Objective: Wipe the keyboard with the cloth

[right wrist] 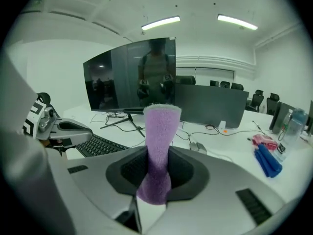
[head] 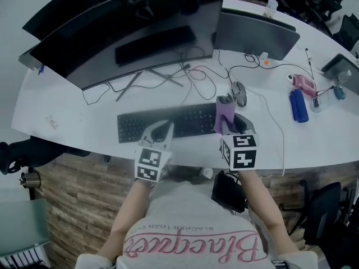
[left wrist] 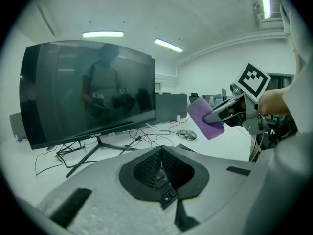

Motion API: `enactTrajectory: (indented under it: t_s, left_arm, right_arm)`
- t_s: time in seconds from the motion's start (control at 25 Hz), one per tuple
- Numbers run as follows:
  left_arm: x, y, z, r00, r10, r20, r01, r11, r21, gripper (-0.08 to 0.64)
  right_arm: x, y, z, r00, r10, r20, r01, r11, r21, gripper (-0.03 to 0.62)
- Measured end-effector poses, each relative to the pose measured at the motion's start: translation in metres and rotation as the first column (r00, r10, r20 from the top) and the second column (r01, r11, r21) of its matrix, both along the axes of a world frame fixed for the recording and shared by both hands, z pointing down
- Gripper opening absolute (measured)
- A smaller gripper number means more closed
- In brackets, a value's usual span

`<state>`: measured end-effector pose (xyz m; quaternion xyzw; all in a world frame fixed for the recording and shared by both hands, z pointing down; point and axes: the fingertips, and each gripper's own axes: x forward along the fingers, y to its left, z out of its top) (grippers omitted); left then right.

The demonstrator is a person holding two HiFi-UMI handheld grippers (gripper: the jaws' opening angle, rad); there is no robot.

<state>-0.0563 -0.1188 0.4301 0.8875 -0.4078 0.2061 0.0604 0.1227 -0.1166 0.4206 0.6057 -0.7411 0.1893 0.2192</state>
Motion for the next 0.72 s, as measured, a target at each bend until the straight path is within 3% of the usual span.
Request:
enactTrajectory:
  t_s: [0.32,0.72]
  left_arm:
    - [-0.009,-0.011,-0.060,0.998,0.018,-0.058,-0.011,0.993,0.116,0.005]
    - [-0.027,-0.026,-0.148,0.986,0.027,-0.167,0.021,0.960,0.278,0.005]
  right_arm:
    - [-0.048,-0.018,-0.077,0.998,-0.056,-0.040,0.063,0.975,0.212,0.086]
    - [-0.124,-0.023,-0.145,0.983,-0.183,-0.031,0.180,0.899,0.398,0.086]
